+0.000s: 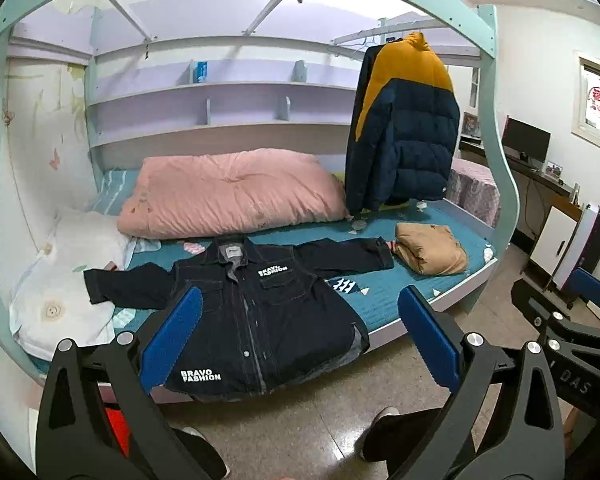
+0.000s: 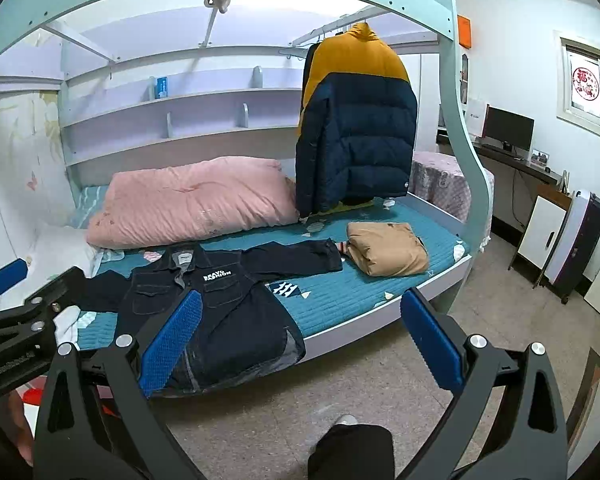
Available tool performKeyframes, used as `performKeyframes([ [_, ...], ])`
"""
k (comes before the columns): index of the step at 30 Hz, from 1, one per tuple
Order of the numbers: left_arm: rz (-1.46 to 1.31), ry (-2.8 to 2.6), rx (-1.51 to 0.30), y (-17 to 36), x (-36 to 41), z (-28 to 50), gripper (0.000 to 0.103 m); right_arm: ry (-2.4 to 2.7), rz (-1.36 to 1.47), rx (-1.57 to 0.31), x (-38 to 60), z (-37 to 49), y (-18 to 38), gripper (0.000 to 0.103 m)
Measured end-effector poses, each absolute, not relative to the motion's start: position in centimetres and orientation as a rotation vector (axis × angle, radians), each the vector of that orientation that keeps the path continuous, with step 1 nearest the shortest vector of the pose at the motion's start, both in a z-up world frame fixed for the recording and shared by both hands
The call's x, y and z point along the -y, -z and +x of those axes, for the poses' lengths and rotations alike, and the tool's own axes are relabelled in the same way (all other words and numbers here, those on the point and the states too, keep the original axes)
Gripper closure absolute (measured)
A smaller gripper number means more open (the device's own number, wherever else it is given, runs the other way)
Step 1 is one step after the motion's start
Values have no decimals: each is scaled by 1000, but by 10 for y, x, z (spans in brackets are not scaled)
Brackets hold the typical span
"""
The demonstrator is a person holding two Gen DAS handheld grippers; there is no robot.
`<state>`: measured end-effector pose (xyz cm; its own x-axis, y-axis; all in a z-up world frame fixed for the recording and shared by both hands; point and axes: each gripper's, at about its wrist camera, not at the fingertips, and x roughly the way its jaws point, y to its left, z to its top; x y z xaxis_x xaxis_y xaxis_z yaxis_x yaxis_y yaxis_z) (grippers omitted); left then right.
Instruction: Fold large clothes
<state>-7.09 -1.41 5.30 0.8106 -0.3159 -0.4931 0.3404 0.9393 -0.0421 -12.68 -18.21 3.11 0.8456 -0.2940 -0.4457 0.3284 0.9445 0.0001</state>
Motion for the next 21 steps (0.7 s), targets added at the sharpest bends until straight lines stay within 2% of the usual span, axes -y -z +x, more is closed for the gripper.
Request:
performKeyframes([
  [21,52,285,-495,-55,37,-62,4,269,80,-454,200,-118,-30,7],
])
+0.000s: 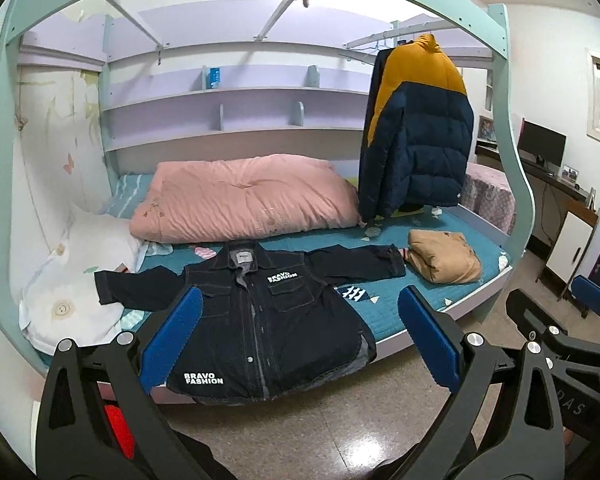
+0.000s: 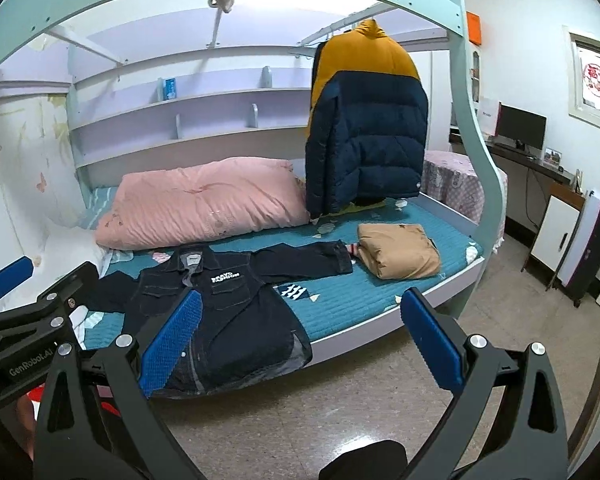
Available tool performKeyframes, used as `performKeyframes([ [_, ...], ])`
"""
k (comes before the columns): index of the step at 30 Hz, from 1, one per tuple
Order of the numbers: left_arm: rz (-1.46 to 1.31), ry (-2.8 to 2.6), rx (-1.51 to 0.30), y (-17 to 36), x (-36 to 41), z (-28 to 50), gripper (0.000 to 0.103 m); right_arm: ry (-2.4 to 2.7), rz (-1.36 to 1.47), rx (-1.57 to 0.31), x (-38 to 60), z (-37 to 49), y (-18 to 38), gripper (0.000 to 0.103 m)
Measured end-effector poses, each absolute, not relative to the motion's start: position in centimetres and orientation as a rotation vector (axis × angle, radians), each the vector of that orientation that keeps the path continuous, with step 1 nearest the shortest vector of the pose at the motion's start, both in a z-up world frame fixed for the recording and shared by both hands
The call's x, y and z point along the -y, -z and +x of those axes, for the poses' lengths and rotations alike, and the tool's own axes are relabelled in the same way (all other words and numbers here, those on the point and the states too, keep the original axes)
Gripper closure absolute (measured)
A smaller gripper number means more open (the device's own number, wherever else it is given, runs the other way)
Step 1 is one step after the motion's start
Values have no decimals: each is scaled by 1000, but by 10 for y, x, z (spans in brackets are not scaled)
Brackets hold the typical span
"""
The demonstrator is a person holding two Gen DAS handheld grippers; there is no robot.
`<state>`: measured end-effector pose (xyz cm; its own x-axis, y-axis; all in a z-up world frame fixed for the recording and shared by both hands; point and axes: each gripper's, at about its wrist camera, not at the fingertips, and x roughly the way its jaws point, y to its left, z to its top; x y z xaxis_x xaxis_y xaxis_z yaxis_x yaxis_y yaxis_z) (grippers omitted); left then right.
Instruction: Fold large clothes
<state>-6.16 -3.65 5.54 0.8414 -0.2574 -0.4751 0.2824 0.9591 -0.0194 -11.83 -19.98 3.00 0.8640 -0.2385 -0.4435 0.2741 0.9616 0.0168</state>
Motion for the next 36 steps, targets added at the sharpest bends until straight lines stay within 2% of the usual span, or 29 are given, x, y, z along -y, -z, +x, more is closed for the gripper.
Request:
performKeyframes([
  [36,44,228,-457,-57,49,-75,4,246,73,-434,195,-117,-33,7],
])
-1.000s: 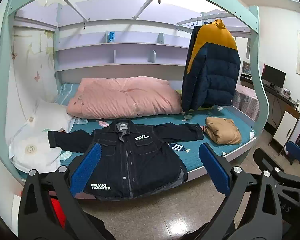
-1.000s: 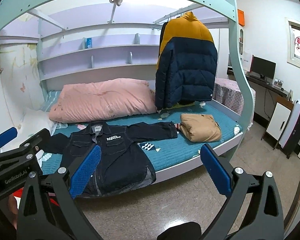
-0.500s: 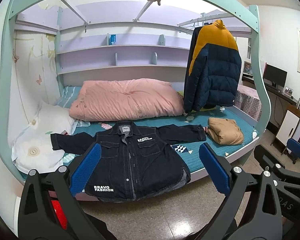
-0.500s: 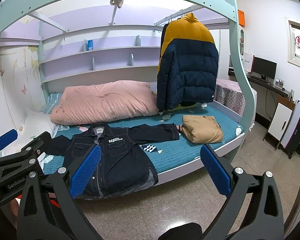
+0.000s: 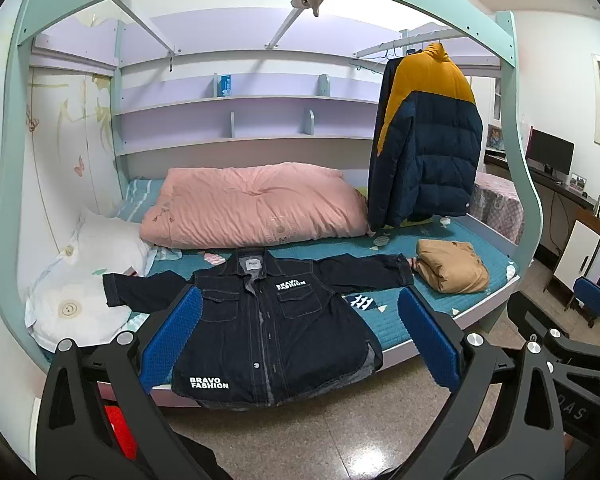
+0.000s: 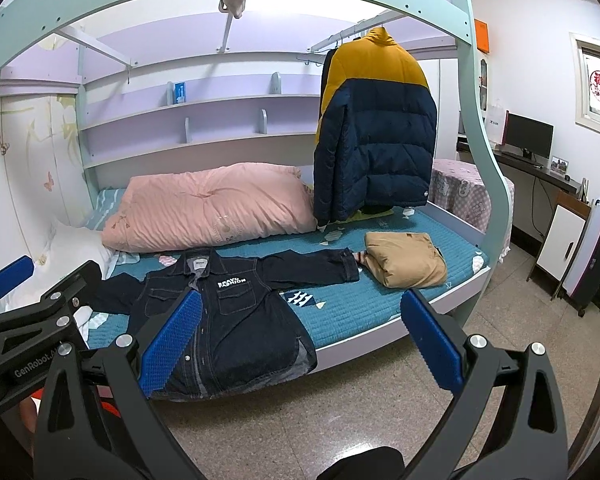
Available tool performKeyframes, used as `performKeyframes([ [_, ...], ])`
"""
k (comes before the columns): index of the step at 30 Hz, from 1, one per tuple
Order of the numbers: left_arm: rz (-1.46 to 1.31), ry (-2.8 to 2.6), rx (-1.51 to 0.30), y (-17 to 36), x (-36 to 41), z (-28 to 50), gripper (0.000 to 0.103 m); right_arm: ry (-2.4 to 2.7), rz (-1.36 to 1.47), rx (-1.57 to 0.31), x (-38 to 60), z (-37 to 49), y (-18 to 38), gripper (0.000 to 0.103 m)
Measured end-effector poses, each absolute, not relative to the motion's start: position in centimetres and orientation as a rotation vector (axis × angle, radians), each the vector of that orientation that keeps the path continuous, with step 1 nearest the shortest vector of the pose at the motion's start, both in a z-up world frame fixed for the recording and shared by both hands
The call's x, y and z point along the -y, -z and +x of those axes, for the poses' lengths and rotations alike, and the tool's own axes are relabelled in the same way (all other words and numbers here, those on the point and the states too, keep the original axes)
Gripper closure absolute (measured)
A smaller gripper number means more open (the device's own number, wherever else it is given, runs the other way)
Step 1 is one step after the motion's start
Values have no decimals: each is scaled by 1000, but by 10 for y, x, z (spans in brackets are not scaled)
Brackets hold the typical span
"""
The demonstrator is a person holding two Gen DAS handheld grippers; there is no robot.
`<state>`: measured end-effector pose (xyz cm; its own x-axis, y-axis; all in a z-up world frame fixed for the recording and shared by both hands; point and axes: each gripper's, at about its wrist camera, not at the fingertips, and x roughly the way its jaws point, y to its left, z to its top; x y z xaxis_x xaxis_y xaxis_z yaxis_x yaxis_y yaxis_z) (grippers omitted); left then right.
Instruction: Fold large clothes
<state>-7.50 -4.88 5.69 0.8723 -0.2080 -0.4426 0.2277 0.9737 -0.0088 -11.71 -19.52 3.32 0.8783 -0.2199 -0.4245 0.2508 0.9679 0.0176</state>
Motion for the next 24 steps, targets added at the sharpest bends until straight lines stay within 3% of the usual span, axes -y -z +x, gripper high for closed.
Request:
performKeyframes([
  [24,62,199,-437,-59,52,-78,4,243,81,-439,186,-110,-34,7],
])
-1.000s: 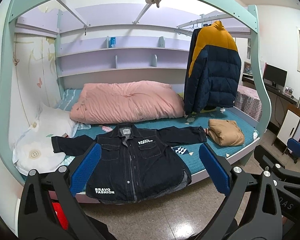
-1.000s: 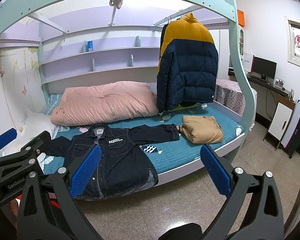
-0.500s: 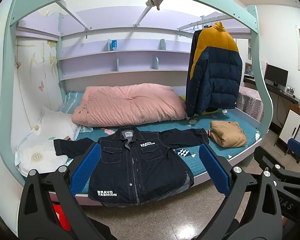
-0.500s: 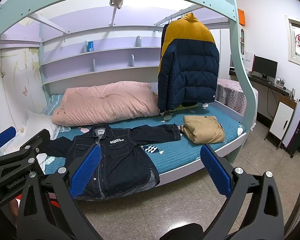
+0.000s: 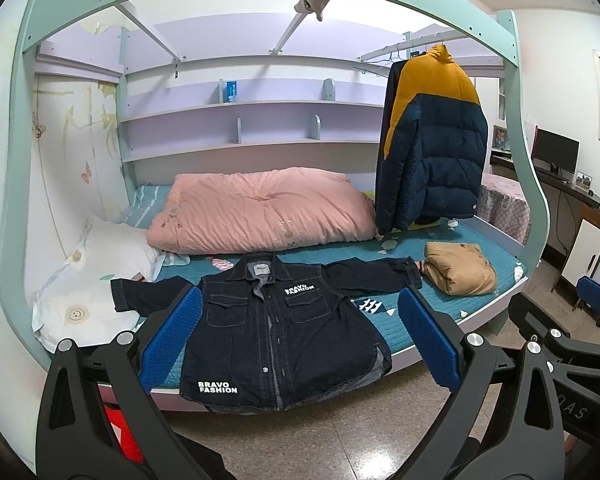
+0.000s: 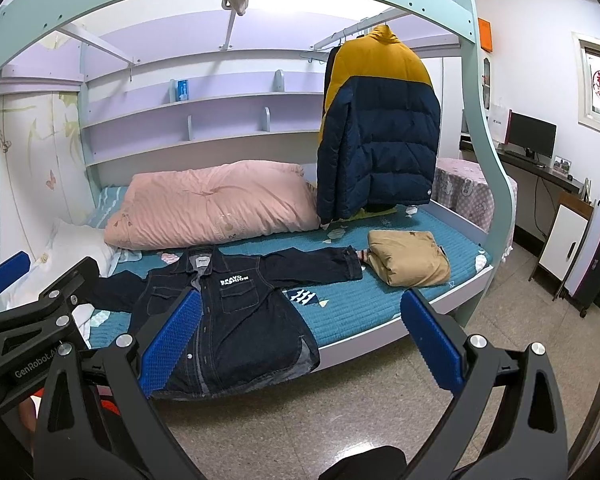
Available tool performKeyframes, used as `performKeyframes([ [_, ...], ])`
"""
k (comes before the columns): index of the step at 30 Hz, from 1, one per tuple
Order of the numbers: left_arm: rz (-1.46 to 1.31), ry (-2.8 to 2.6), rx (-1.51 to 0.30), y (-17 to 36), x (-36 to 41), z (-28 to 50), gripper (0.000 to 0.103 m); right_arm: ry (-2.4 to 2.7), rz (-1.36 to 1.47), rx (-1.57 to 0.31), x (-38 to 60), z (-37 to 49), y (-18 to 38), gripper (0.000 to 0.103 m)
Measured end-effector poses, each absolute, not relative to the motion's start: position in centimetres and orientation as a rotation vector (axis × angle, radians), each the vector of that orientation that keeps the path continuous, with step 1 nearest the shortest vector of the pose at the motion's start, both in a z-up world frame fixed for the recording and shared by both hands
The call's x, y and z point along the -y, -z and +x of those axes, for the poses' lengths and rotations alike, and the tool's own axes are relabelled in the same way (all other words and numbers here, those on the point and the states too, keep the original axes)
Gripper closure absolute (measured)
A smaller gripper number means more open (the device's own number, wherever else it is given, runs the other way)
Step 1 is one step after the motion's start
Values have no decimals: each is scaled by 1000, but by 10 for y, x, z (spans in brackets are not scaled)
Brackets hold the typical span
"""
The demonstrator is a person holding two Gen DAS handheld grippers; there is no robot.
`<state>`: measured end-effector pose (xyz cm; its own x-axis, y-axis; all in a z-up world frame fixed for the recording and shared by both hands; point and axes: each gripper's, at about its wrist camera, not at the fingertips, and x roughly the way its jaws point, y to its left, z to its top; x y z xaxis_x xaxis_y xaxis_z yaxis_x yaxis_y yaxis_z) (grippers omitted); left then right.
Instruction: Fold large clothes
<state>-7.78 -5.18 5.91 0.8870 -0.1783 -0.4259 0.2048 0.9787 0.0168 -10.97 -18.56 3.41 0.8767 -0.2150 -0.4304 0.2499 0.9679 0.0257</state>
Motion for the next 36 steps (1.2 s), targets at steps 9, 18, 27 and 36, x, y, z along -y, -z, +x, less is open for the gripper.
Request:
performKeyframes([
  [9,65,183,-425,-58,53,-80,4,245,76,-439,184,-109,-34,7],
  [18,56,170,-428,-58,61,-84,4,243,72,-436,182,-107,-34,7],
  [27,52,170,-428,-58,61,-84,4,240,77,-438,181,-106,-33,7],
  [36,54,170,-429,-56,61,-85,4,243,74,-438,181,-107,-33,7],
])
